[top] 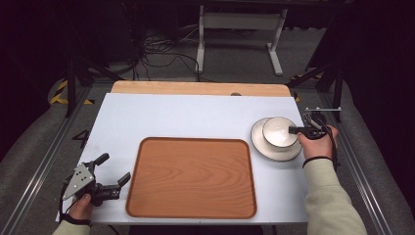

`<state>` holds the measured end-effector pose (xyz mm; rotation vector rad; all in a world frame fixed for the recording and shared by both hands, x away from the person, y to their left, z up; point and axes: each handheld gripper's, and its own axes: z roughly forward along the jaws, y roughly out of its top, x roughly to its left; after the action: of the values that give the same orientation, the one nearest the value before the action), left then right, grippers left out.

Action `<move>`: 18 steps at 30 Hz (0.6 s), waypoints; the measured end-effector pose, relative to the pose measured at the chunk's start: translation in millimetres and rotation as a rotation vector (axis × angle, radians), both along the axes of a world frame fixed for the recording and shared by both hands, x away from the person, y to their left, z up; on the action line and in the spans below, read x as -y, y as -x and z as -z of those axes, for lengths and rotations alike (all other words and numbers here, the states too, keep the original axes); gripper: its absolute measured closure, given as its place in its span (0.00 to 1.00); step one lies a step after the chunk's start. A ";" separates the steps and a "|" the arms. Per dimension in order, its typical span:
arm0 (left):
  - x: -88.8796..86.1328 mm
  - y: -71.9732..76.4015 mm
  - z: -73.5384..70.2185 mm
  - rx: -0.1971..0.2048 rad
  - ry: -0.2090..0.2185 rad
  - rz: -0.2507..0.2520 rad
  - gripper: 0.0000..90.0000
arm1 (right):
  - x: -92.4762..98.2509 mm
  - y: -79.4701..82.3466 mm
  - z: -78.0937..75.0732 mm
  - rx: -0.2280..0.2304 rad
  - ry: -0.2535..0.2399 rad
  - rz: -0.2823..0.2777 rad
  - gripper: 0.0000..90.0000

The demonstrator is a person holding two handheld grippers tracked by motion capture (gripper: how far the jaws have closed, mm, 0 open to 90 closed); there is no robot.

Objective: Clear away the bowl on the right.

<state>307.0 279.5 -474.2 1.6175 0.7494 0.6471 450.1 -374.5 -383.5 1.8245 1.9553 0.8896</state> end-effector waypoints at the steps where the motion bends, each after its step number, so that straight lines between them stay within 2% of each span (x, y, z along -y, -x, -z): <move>1: 0.1 0.0 0.0 -0.001 0.001 0.001 0.00 | -0.5 0.3 -2.0 -0.003 -0.009 -0.002 0.91; 4: 0.1 0.1 0.0 -0.001 0.001 0.001 0.00 | -2.7 2.2 -11.6 -0.010 -0.007 -0.018 0.90; 8: 0.1 0.1 0.0 -0.001 0.001 0.001 0.00 | -4.9 3.4 -16.3 -0.013 0.003 -0.022 0.90; 10: 0.1 0.0 0.0 -0.001 0.001 0.001 0.00 | -7.6 5.8 -22.8 -0.023 -0.011 -0.044 0.90; 18: 0.1 0.0 0.0 0.000 0.000 0.000 0.00 | -15.3 10.8 -36.8 -0.020 -0.033 -0.072 0.90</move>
<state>307.0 279.4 -474.2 1.6178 0.7495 0.6475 439.3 -359.2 -346.8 1.7977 2.0422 0.9345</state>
